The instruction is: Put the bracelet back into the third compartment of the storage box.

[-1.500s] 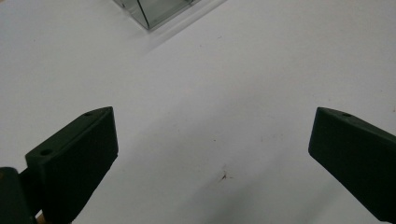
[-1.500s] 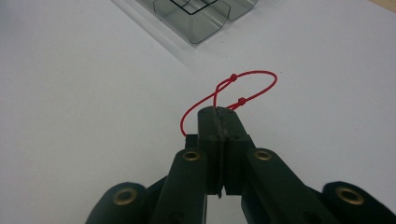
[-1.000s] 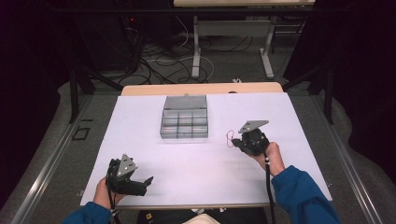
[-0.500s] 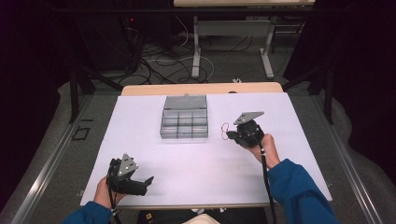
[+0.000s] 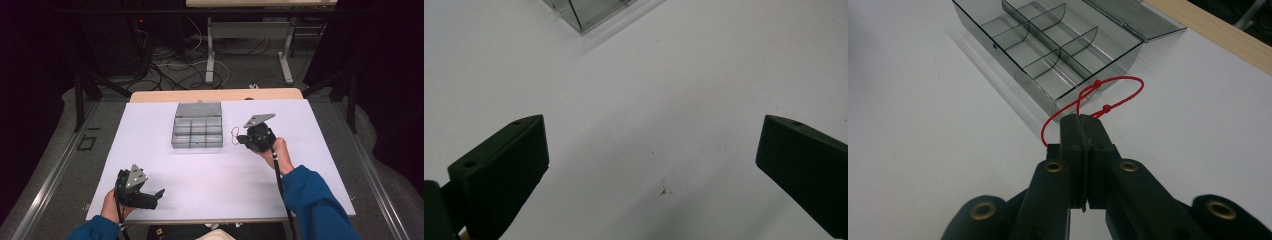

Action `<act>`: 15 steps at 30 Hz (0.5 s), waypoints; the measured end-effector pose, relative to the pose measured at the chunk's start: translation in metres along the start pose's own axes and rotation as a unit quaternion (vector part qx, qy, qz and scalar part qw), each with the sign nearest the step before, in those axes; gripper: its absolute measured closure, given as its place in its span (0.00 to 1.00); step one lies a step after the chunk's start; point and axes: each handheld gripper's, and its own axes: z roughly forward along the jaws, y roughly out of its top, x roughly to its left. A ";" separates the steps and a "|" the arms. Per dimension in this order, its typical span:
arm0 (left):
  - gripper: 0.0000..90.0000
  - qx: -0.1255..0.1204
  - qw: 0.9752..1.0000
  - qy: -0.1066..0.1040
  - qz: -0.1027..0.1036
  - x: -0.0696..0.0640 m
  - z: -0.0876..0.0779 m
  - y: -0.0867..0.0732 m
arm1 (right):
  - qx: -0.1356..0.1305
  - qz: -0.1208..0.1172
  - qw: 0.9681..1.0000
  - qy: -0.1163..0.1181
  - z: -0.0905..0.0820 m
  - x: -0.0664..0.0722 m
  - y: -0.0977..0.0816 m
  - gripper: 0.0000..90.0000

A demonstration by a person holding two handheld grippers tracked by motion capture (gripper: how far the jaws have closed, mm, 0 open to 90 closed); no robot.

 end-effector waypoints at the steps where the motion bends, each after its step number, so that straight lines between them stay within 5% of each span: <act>1: 0.01 -0.003 1.000 0.001 -0.002 -0.001 0.000 0.000 | 0.000 -0.002 1.000 -0.001 0.002 0.000 0.002 1.00; 15: 0.01 -0.004 1.000 0.004 0.003 0.000 0.000 0.000 | -0.006 -0.008 1.000 0.002 0.013 0.005 0.021 1.00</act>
